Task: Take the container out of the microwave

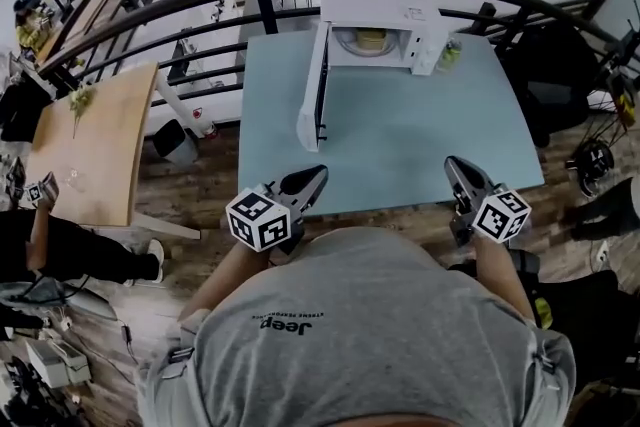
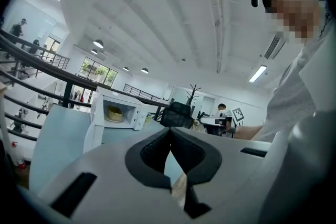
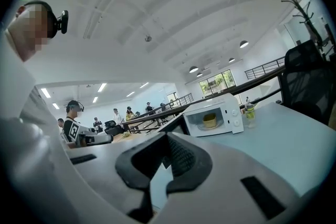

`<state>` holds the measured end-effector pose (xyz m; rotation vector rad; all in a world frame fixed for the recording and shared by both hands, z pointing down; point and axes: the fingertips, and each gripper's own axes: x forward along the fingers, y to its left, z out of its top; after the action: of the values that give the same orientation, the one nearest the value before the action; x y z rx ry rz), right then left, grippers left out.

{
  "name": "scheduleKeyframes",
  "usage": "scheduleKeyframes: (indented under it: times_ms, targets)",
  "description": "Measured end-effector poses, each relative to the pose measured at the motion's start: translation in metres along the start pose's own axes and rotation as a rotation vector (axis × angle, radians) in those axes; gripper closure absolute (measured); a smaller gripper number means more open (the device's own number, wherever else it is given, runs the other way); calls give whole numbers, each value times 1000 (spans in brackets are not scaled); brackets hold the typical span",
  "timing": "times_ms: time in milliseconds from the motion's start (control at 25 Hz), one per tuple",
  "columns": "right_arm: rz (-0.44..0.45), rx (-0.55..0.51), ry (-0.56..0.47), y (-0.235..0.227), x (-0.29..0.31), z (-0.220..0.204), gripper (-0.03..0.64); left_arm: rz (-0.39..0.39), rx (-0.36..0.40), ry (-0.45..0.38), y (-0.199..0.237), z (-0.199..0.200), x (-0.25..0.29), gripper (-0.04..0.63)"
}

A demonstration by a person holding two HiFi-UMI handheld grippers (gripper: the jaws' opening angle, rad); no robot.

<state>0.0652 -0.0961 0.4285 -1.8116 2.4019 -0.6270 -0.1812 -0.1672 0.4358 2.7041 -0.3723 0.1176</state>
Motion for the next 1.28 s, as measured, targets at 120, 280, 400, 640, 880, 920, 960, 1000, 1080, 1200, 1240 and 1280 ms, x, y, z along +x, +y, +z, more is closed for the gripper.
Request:
scheduleKeyframes:
  times_ms: [120,280,400,640,880,920,960,1000,1080,1200,1240,1280]
  targets:
    - [16,26,15,-30,13,-1,600,9,11,11,3,4,29,577]
    - [67,28,17,-84,32,14,600,58,44,19,11,13,83,577]
    - [143,3,46,-126,60,35,598,153,25,7,26,25,127,577]
    - [274,-68,83,-199,112,71,598,297,2,62,63,28,225,577]
    - [310,-62,125,-234,158,62,598,350,55,140,106,33,281,577]
    - [312,-60,129,-236,166,60,598,355,60,147,116,33,286,577]
    - [312,-62,132,-236,173,57,600,360,61,153,126,32,290,577]
    - [311,-66,136,-236,181,55,598,365,61,158,138,31,294,577]
    - [298,-70,143,-237,196,49,598,375,64,172,160,26,302,577]
    - [271,-62,152,-236,215,40,600,383,73,194,192,19,315,577]
    - [262,-60,155,-236,221,38,600,383,76,197,202,18,320,575]
    - [255,-60,157,-236,227,36,599,383,79,198,212,17,325,575]
